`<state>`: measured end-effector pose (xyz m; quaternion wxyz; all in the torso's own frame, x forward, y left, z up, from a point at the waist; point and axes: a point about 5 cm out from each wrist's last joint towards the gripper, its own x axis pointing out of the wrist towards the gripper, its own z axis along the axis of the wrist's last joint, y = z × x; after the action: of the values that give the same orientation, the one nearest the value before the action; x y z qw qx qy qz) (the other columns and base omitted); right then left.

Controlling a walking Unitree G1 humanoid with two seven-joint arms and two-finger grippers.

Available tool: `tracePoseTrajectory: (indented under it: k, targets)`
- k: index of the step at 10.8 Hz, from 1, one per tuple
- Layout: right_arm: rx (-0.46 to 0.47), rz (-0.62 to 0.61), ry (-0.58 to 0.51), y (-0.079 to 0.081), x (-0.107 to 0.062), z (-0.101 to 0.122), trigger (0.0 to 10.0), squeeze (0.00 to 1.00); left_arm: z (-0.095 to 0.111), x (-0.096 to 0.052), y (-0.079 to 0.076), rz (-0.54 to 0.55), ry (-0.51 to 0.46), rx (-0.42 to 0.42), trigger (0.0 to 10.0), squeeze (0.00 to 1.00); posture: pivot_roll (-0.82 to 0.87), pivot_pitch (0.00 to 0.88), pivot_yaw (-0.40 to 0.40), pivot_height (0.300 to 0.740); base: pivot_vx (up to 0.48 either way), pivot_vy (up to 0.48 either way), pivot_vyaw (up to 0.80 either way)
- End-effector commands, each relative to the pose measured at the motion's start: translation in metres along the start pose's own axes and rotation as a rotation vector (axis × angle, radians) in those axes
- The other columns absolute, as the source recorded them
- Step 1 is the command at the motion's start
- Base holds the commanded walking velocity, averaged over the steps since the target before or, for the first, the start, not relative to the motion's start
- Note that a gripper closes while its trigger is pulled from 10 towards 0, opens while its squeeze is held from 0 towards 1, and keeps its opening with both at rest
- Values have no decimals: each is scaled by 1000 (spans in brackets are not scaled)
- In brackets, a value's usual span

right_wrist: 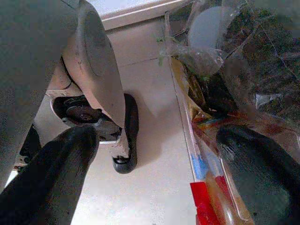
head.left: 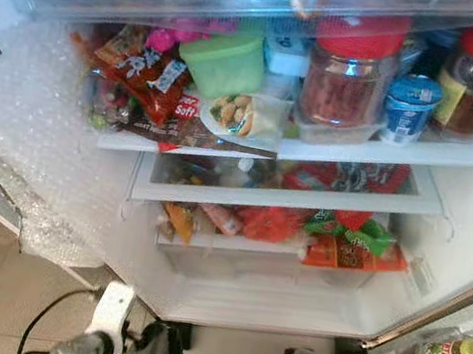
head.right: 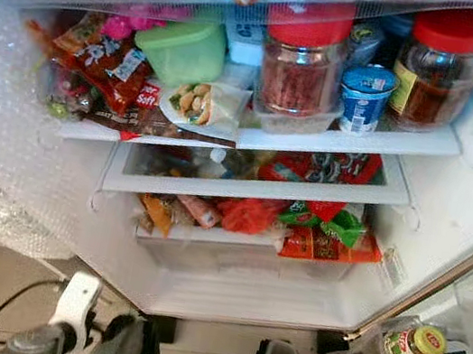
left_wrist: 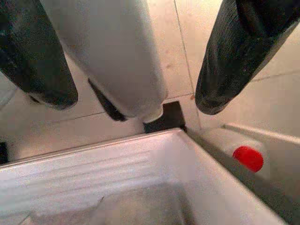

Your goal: Restocking fridge

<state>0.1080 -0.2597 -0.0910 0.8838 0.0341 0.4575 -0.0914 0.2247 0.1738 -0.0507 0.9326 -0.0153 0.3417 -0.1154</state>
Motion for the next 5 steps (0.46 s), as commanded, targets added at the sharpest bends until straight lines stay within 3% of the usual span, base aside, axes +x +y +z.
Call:
tracePoseTrajectory:
  k: [1, 2, 4, 5]
  targets:
    - [12, 2, 51, 6, -3, -16, 10000, 0, -17, -5, 8, 62, 68, -8, 10000, 0, -179, 84, 142, 627, 0, 0, 0]
    - [22, 8, 60, 8, -4, -20, 10000, 0, -31, -10, 14, 130, 122, -41, 10000, 0, -185, 70, 143, 627, 0, 0, 0]
    - [34, 0, 68, 7, -7, -26, 10000, 0, -43, -16, 19, 159, 167, -44, 10000, 0, -190, 53, 142, 627, 0, 0, 0]
    - [28, -2, 78, 7, -8, -29, 10000, 0, -48, -15, 15, 180, 193, -69, 10000, 0, -190, 47, 139, 627, 0, 0, 0]
